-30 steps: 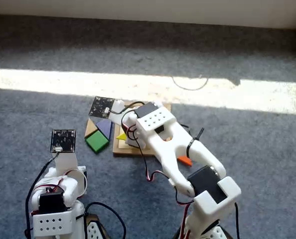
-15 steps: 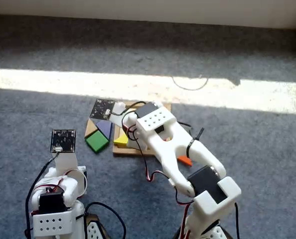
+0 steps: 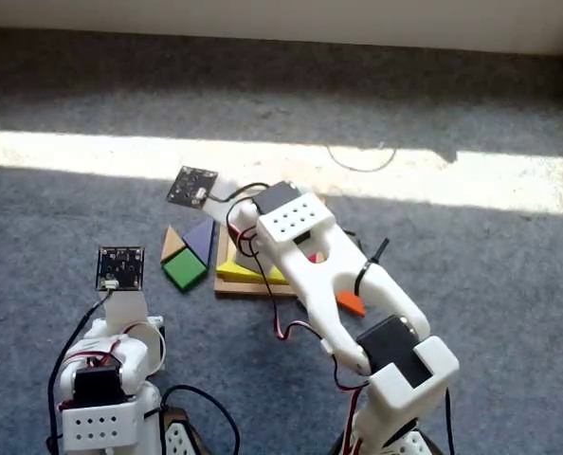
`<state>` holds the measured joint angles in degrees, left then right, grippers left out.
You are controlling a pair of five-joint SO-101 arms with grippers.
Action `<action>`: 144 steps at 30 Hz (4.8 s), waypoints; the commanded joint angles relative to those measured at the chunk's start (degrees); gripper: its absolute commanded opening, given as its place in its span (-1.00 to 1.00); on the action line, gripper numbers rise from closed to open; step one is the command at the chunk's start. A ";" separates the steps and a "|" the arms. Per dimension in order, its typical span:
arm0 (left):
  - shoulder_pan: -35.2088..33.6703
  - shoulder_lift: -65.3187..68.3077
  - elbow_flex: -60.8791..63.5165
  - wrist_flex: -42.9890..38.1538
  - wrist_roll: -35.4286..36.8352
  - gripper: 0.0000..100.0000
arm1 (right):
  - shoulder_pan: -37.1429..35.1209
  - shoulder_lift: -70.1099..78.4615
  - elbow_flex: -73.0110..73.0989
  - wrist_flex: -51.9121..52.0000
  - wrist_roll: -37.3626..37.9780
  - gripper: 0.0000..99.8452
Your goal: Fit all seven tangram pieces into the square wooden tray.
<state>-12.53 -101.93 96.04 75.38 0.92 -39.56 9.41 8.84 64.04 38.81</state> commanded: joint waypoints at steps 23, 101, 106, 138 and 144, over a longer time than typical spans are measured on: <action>0.04 -2.07 1.10 0.26 -0.35 -0.99 | 3.82 0.22 14.64 -11.82 -4.84 -0.96; 0.04 -2.07 1.10 0.26 -0.35 -0.99 | 20.26 -18.07 25.89 -0.92 -26.20 -0.99; 0.04 -2.07 1.10 0.26 -0.35 -0.99 | 20.09 -25.19 25.45 -0.92 -23.56 -0.99; 0.04 -2.07 1.10 0.26 -0.35 -0.99 | 6.46 -26.51 18.77 -15.43 6.51 -0.99; 0.04 -2.07 1.10 0.26 -0.35 -0.99 | 7.52 -25.36 18.33 -22.11 -8.53 -0.99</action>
<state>-12.53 -101.93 96.04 75.38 0.92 -32.18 -14.42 30.99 45.32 36.88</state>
